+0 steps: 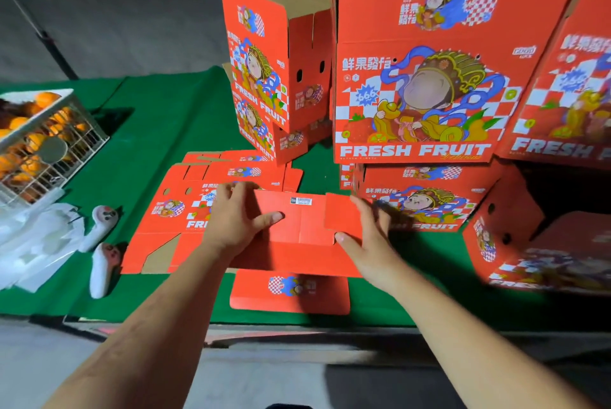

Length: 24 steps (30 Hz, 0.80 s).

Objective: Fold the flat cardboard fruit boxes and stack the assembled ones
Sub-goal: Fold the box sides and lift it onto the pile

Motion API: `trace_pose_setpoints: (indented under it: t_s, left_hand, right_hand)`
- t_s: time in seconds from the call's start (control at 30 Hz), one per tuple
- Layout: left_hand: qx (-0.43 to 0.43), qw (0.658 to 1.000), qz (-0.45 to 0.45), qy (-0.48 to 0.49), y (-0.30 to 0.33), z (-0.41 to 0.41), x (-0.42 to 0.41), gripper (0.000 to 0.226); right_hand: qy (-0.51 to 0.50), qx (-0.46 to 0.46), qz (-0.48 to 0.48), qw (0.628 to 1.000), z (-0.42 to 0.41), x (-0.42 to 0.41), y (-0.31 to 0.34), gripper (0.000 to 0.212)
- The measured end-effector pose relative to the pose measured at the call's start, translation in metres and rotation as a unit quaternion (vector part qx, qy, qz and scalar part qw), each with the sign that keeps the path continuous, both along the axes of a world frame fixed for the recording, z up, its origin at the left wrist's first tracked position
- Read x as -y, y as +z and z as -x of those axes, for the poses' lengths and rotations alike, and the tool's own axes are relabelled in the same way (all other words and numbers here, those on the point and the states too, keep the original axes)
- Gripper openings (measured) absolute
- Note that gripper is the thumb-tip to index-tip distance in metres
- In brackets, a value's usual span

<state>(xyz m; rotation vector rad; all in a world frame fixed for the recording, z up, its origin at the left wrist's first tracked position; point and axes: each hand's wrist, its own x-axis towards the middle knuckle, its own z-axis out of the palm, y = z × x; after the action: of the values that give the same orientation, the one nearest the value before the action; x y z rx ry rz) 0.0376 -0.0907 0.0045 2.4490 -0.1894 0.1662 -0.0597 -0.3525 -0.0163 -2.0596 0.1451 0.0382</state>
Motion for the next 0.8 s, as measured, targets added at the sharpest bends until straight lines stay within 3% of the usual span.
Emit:
trace_pose_setpoints:
  t_s: [0.1,0.2,0.27,0.33,0.47,0.6,0.73,0.8]
  left_hand:
    - [-0.017,1.000,0.006,-0.017,-0.002,0.012,-0.009,0.105]
    - [0.042,0.980,-0.119,-0.153,0.003,0.017,-0.023,0.124]
    - [0.055,0.972,-0.170,-0.150,0.012,0.014,-0.024,0.110]
    - [0.073,0.979,-0.155,-0.113,0.019,0.011,-0.019,0.088]
    - [0.099,0.982,-0.145,-0.069,0.037,0.013,-0.009,0.073]
    - [0.056,0.989,-0.135,0.008,0.051,0.005,0.010,0.056]
    - [-0.016,0.997,-0.035,0.069,0.058,-0.013,0.024,0.062]
    - [-0.026,0.995,0.024,0.097,0.057,-0.022,0.022,0.054]
  right_hand:
    - [-0.004,0.031,0.023,0.999,-0.002,-0.009,-0.004,0.074]
    - [-0.052,0.066,-0.021,0.996,-0.001,-0.008,-0.003,0.073]
    - [-0.054,0.098,-0.043,0.993,0.004,-0.009,0.000,0.070]
    - [-0.046,0.131,-0.070,0.988,0.008,-0.012,0.005,0.062]
    - [-0.073,0.174,-0.126,0.974,0.019,-0.006,0.016,0.048]
    - [-0.071,0.212,-0.080,0.971,0.026,0.002,0.014,0.048]
    - [-0.069,0.221,-0.045,0.972,0.031,0.006,0.005,0.047]
    - [-0.057,0.227,-0.011,0.972,0.036,0.010,-0.001,0.046]
